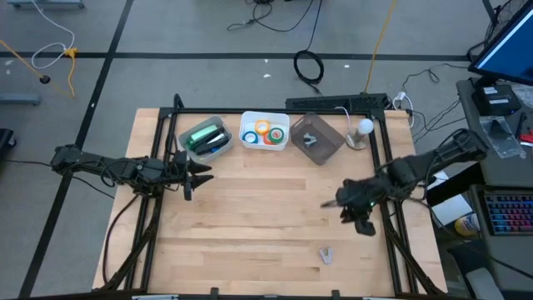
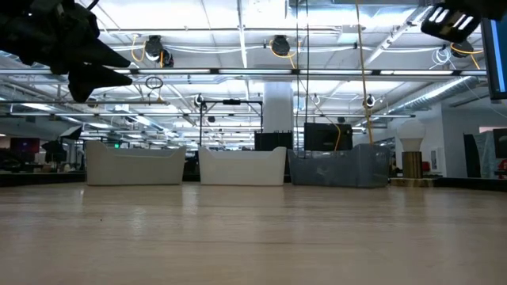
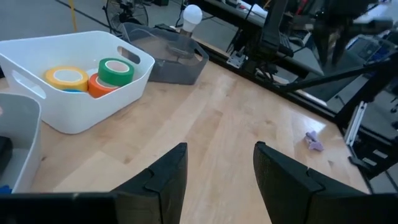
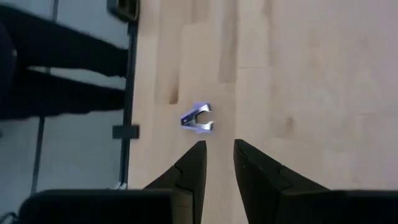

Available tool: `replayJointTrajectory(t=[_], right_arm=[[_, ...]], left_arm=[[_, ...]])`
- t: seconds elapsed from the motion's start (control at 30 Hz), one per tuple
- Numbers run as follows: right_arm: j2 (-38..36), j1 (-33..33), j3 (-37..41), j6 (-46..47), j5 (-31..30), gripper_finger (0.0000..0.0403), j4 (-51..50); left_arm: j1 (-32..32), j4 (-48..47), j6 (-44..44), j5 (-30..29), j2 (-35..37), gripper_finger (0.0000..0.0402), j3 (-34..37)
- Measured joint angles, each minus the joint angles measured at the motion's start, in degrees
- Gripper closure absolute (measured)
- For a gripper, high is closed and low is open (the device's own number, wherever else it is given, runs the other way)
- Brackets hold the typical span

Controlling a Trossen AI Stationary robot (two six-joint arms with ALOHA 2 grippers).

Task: Pick and place Stapler, Stapler remover, tape
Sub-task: Put the purple staple remover into the black bin

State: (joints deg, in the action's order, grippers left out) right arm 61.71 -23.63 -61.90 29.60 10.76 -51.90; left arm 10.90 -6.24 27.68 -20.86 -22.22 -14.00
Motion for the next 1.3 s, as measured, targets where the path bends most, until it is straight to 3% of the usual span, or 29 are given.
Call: replayJointTrajectory(t=[0.2, 0.43, 0.6, 1.0, 1.3], right_arm=[[2.3, -5.6, 9.32, 0.64, 0.04, 0.033, 13.38], [2.58, -8.5, 23.48, 12.82, -0.11, 0.0336, 34.54], [2.56, -9.92, 28.54, 19.04, -2.16, 0.0348, 40.66], [2.56, -15.4, 30.28, 40.85, -2.3, 0.0341, 44.21], [4.51, -24.45, 27.59, 51.07, -12.6, 0.0374, 47.19]], left_arm=[[0.0, 0.03, 1.37, 0.0, -0.02, 0.022, 0.0], [0.0, 0.2, 3.16, -0.05, -0.02, 0.022, 0.0], [0.0, 0.52, 2.9, -0.22, -0.02, 0.022, 0.0], [0.0, 0.26, 0.52, -0.24, -0.01, 0.022, 0.0], [0.01, -0.04, -0.82, -0.24, -0.01, 0.022, 0.0]])
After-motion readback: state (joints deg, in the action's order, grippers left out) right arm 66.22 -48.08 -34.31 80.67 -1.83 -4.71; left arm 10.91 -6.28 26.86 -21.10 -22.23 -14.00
